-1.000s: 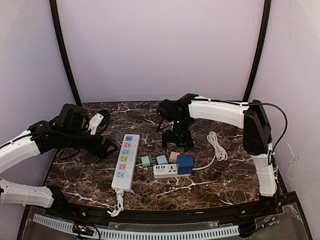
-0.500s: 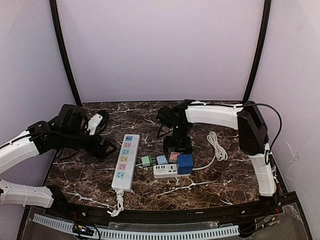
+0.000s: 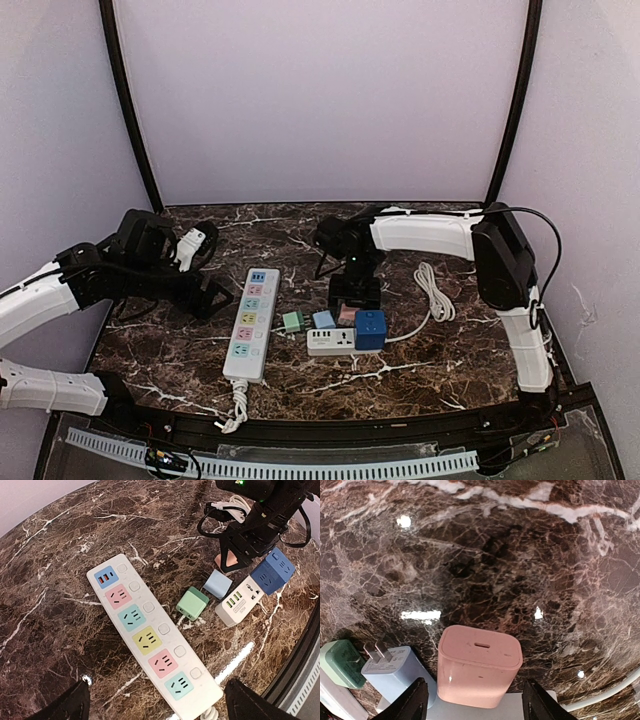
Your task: Insert the plug
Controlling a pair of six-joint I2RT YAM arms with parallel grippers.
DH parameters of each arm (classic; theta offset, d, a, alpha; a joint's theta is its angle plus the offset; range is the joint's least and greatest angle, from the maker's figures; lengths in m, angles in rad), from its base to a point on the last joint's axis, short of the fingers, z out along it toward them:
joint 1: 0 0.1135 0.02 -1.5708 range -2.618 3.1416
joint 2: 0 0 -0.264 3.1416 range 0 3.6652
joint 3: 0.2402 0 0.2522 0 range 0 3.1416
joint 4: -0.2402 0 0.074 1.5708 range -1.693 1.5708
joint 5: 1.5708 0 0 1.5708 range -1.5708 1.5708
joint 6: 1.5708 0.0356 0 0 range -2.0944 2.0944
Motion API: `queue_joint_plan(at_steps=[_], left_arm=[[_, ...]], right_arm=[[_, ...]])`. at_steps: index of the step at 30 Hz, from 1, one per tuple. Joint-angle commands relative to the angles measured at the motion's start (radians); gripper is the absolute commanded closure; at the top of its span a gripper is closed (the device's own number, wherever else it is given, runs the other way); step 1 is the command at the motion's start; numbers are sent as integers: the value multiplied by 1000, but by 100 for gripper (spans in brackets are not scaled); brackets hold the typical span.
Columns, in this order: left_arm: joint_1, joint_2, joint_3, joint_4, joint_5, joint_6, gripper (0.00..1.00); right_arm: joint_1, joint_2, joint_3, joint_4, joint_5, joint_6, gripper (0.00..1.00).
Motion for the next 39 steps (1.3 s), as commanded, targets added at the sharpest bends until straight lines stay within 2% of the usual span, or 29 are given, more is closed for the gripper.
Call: queue_joint_plan(at_steps=[1, 12, 15, 21, 29, 36, 39], left_arm=[[6, -4, -21, -11, -10, 5, 6], [6, -1, -30, 0, -11, -1, 6], [6, 2, -32, 4, -11, -4, 6], [6, 0, -29, 2, -11, -2, 6], [6, 6, 17, -35, -41, -4, 6], [6, 3, 141, -134, -78, -11, 6], [6, 5, 193, -183, -89, -29, 6]], right_arm=[[-6, 37, -8, 27, 17, 18, 39], [7, 51, -28, 46, -19, 33, 48], [8, 53, -31, 53, -18, 28, 62], [7, 52, -20, 44, 14, 3, 75], [5, 6, 67, 84, 86, -142, 89], [2, -65, 111, 138, 135, -275, 99], [1, -102, 129, 170, 157, -334, 100]])
